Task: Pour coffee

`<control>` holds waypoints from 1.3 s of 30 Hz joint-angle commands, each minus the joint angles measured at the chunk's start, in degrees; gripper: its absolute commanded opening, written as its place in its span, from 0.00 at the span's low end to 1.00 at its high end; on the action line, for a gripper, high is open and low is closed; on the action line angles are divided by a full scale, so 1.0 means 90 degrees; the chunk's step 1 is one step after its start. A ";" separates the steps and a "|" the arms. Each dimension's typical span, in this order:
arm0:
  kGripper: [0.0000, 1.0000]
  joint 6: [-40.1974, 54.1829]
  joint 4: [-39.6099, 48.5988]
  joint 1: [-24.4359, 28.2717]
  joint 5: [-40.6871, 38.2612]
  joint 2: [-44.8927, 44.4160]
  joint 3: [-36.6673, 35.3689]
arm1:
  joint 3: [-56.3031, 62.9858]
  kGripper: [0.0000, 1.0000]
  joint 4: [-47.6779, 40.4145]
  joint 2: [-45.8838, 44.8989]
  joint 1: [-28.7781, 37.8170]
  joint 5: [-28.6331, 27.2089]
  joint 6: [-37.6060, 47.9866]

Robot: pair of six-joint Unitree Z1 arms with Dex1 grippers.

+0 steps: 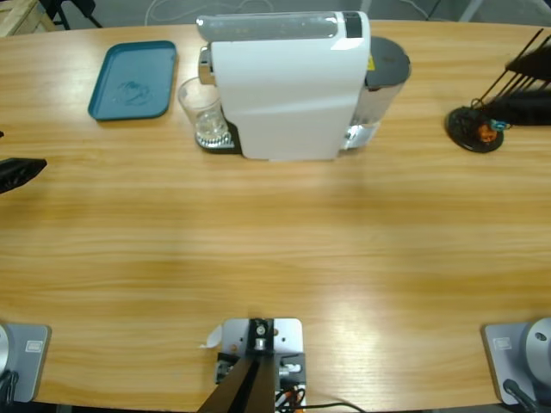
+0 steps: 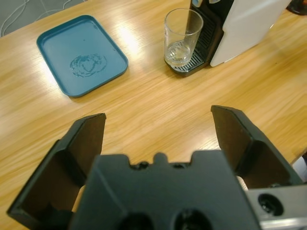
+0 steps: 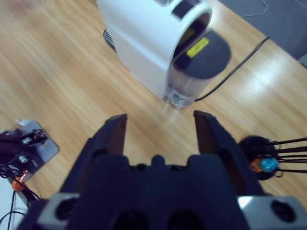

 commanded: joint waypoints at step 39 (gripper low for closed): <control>1.00 0.0015 -0.1025 0.0022 -0.0432 0.0123 0.0703 | 0.3421 1.00 -0.2717 -0.1322 0.0065 0.0229 0.0272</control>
